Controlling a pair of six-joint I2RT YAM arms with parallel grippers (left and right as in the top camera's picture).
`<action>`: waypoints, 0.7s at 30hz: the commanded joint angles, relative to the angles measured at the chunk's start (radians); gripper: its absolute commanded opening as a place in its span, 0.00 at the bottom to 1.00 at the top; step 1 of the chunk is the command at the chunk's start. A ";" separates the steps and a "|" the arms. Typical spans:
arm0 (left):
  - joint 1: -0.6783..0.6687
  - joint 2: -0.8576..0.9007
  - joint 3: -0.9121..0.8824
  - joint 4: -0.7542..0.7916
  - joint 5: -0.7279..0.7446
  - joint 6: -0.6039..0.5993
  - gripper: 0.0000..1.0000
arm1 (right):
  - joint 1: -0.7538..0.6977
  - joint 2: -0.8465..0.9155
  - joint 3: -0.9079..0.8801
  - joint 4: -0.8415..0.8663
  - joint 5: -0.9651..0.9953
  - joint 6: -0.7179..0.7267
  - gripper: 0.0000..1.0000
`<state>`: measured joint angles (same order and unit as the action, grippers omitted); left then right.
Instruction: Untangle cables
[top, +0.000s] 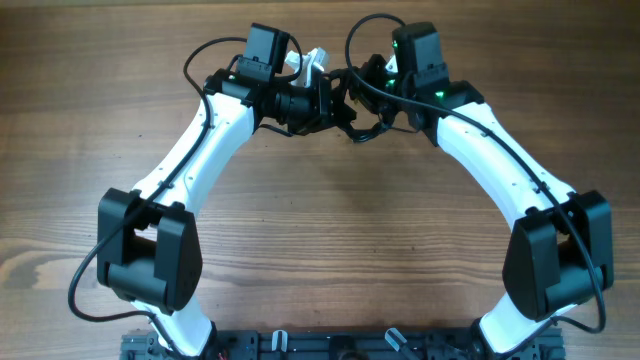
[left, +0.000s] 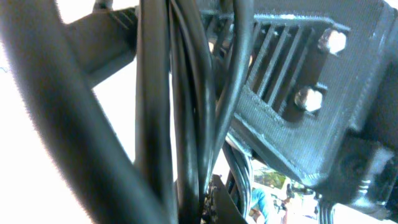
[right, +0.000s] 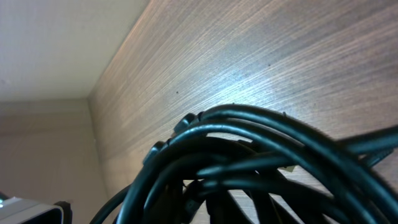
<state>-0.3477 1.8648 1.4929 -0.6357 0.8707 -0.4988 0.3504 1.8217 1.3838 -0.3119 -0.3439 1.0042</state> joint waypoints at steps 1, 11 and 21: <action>-0.043 -0.030 0.003 -0.014 0.262 0.050 0.04 | -0.026 0.037 0.015 0.031 0.048 -0.075 0.04; -0.043 -0.030 0.003 -0.016 0.004 0.050 0.04 | -0.137 -0.050 0.015 0.010 -0.301 -0.267 0.04; -0.043 -0.030 0.003 -0.095 -0.243 0.051 0.04 | -0.275 -0.243 0.015 -0.161 -0.524 -0.376 0.04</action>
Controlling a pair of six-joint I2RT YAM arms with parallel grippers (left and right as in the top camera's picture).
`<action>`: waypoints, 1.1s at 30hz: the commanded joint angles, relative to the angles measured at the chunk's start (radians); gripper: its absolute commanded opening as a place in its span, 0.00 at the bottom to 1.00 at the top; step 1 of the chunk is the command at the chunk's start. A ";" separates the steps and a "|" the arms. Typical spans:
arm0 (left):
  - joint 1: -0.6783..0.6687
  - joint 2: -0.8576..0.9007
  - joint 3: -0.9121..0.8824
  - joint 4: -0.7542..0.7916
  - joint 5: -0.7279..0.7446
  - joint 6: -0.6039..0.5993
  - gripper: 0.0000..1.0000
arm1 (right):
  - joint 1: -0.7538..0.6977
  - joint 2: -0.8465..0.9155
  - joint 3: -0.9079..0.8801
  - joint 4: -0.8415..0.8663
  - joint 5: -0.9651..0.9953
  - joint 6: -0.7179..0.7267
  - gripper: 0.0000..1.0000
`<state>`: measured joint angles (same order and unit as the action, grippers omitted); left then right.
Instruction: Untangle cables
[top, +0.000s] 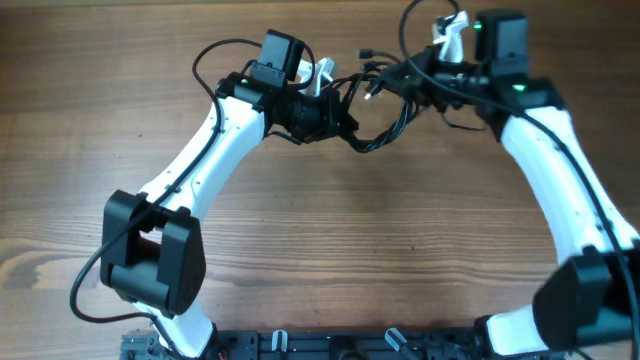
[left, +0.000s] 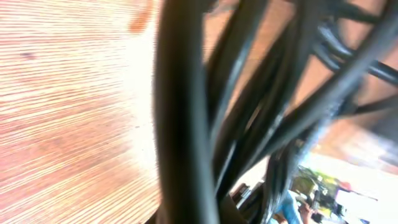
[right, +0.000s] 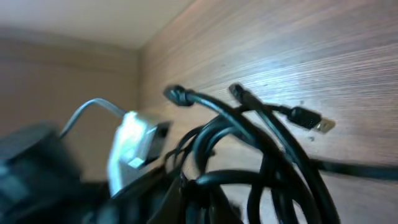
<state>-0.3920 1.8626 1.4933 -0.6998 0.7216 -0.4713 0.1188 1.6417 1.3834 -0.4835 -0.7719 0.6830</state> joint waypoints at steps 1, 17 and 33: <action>0.001 -0.028 0.003 -0.040 -0.095 0.031 0.04 | -0.063 -0.075 0.016 0.011 -0.106 -0.050 0.04; 0.001 -0.028 0.003 -0.064 -0.080 0.177 0.04 | -0.204 -0.079 0.015 -0.260 0.214 -0.256 0.09; 0.001 -0.028 0.003 -0.159 0.218 0.312 0.04 | 0.016 -0.074 0.015 -0.242 0.239 -0.919 0.74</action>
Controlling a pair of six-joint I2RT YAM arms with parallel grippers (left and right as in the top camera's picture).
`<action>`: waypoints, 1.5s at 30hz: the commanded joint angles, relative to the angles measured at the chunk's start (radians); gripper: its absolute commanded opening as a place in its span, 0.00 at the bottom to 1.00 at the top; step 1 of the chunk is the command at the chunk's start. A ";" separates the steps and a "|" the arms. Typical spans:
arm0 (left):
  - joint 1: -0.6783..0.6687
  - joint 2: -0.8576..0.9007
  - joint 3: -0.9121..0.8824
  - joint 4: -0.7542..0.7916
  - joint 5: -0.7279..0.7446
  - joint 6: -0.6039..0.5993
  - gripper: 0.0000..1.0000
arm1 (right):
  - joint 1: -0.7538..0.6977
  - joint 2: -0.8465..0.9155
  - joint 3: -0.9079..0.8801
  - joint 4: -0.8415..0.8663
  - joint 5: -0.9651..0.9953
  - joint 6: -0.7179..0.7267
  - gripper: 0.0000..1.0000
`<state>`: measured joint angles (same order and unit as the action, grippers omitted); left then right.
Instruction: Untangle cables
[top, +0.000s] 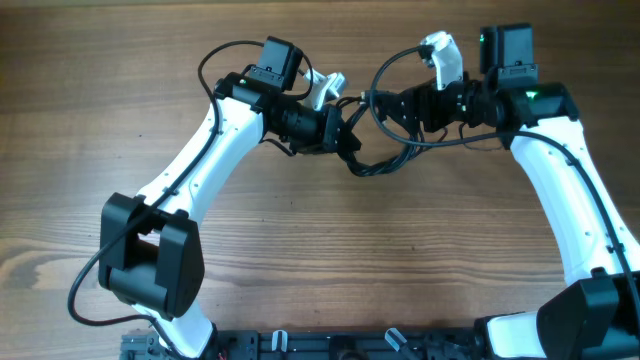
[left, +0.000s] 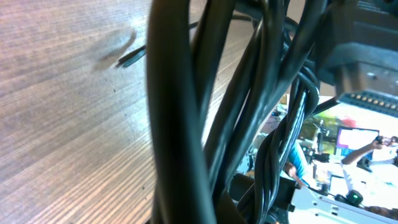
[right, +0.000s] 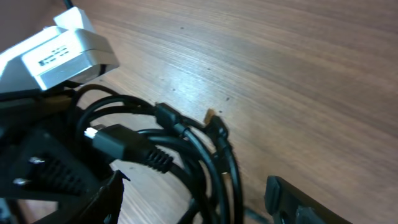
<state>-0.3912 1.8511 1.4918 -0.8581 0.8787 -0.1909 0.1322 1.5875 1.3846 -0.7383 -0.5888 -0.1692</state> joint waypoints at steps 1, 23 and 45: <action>0.000 -0.016 0.005 0.001 0.074 0.032 0.04 | 0.002 -0.014 0.014 0.019 0.058 -0.068 0.74; 0.000 -0.016 0.005 0.000 0.101 0.056 0.04 | 0.028 0.045 0.014 -0.041 0.014 -0.145 0.61; 0.000 -0.016 0.005 0.000 0.101 0.049 0.04 | 0.029 0.090 0.014 -0.041 -0.003 -0.144 0.47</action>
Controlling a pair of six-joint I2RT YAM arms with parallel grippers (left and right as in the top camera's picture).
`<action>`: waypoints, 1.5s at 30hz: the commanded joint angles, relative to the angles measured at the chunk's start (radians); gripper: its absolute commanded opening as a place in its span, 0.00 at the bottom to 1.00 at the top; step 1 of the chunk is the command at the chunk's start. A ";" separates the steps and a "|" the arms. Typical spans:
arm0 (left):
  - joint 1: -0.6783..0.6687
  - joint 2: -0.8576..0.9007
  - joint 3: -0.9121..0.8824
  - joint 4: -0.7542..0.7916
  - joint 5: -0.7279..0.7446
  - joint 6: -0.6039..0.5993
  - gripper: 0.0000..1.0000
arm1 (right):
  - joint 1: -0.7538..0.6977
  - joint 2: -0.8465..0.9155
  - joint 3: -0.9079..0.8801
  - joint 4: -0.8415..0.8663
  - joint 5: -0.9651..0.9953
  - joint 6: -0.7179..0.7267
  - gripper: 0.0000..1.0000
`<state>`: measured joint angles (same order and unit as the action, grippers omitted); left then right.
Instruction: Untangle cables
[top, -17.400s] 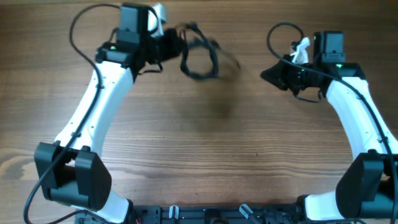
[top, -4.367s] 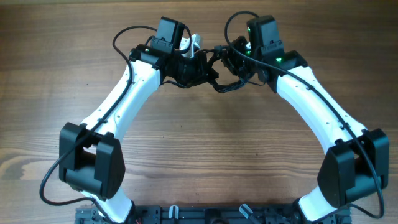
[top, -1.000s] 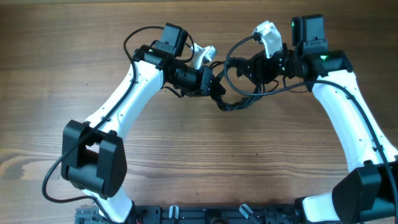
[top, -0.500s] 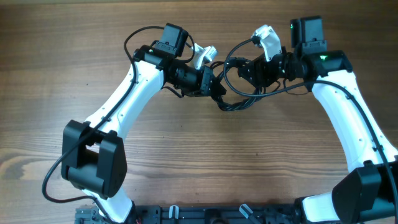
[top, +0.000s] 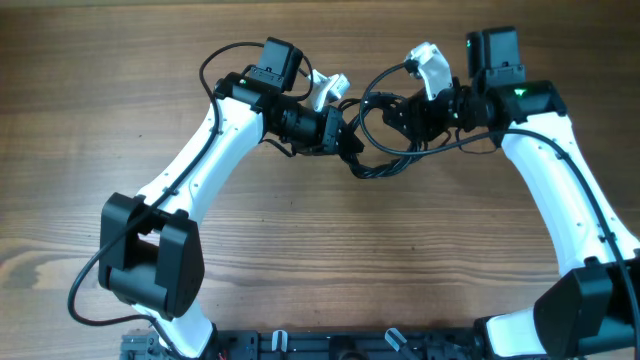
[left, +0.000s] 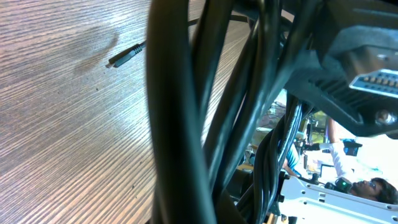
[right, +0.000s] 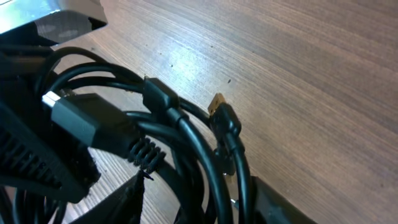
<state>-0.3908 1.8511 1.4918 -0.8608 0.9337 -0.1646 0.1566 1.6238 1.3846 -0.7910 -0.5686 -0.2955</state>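
Observation:
A tangle of black cables (top: 378, 150) hangs between my two grippers above the wooden table (top: 320, 260). My left gripper (top: 338, 132) is shut on the tangle's left side; in the left wrist view the thick cables (left: 180, 124) hide its fingers. My right gripper (right: 196, 202) stands open around several strands, with one finger (right: 121, 200) on the left and the other on the right. A gold-tipped USB plug (right: 219, 107) lies among those strands. One white adapter (top: 425, 62) sticks up by the right gripper (top: 402, 115), and a white plug (top: 326, 88) by the left.
A loose black plug end (left: 127, 56) lies on the wood in the left wrist view. Both white arms curve in from the near edge, and the black mounting rail (top: 330, 345) runs along the front.
My right gripper has moved a little left, toward the left gripper, and its fingers stand closer together around the strands. The left arm has hardly moved.
Both grippers were close together at the tangle at the table's far side. Then the right gripper was farther right with cables stretched between the two. Then its fingers stood wide apart near the tangle, and now they straddle the strands more narrowly.

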 joint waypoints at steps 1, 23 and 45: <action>0.000 -0.016 0.005 0.003 0.046 0.023 0.04 | 0.004 0.069 0.014 0.015 -0.024 -0.015 0.44; 0.000 -0.016 0.005 0.014 0.004 0.031 0.04 | -0.168 0.074 0.039 0.211 -0.091 0.629 0.04; 0.007 -0.017 0.005 0.251 0.039 0.029 0.04 | -0.238 0.074 0.029 -0.119 0.216 0.633 0.04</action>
<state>-0.3946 1.8515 1.4933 -0.6743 0.9222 -0.1581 -0.0692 1.7054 1.3922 -0.8608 -0.5270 0.3393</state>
